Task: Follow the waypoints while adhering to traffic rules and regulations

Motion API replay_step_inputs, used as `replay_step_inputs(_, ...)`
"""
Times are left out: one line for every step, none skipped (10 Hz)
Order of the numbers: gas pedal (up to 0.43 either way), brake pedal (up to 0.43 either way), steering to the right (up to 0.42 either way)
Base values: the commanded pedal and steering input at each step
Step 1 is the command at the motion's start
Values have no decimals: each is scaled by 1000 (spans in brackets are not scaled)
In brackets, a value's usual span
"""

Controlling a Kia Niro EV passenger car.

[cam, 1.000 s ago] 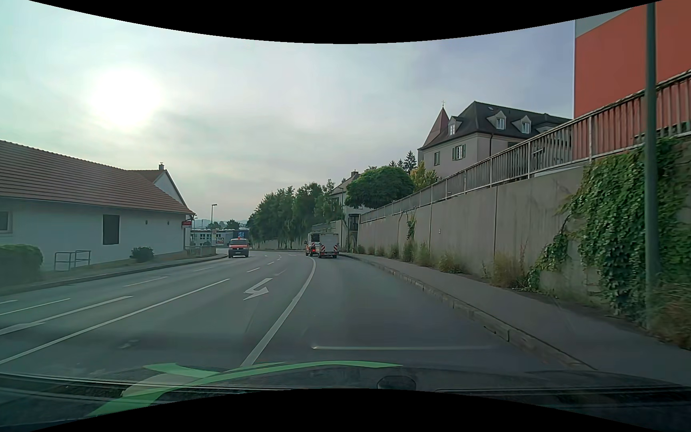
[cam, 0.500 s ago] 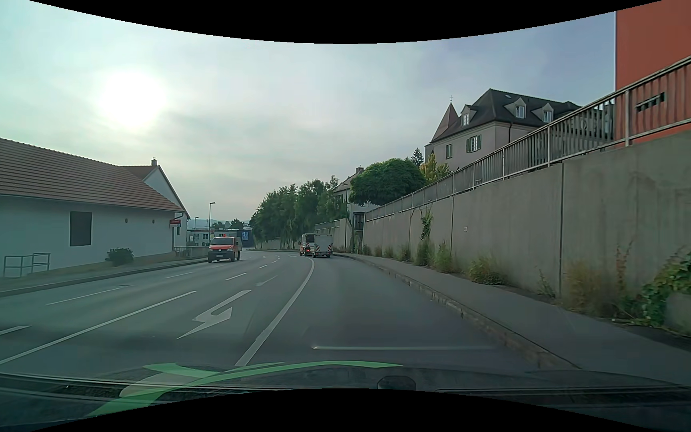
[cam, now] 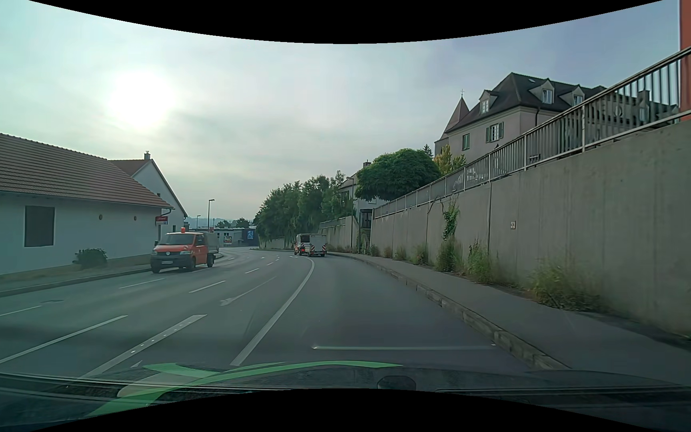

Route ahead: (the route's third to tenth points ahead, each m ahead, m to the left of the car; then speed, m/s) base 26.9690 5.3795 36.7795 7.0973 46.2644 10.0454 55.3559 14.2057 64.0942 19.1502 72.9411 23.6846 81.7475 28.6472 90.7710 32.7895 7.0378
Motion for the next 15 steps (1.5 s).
replay_step_inputs(169,0,-29)
replay_step_inputs(169,0,-30)
replay_step_inputs(169,0,-31)
replay_step_inputs(169,0,-31)
replay_step_inputs(169,0,-31)
replay_step_inputs(169,0,-29)
replay_step_inputs(169,0,-29)
replay_step_inputs(157,0,-28)
replay_step_inputs(157,0,-28)
replay_step_inputs(157,0,-28)
replay_step_inputs(150,0,-28)
replay_step_inputs(150,0,-28)
replay_step_inputs(150,0,-28)
replay_step_inputs(150,0,-28)
replay_step_inputs(150,0,-29)
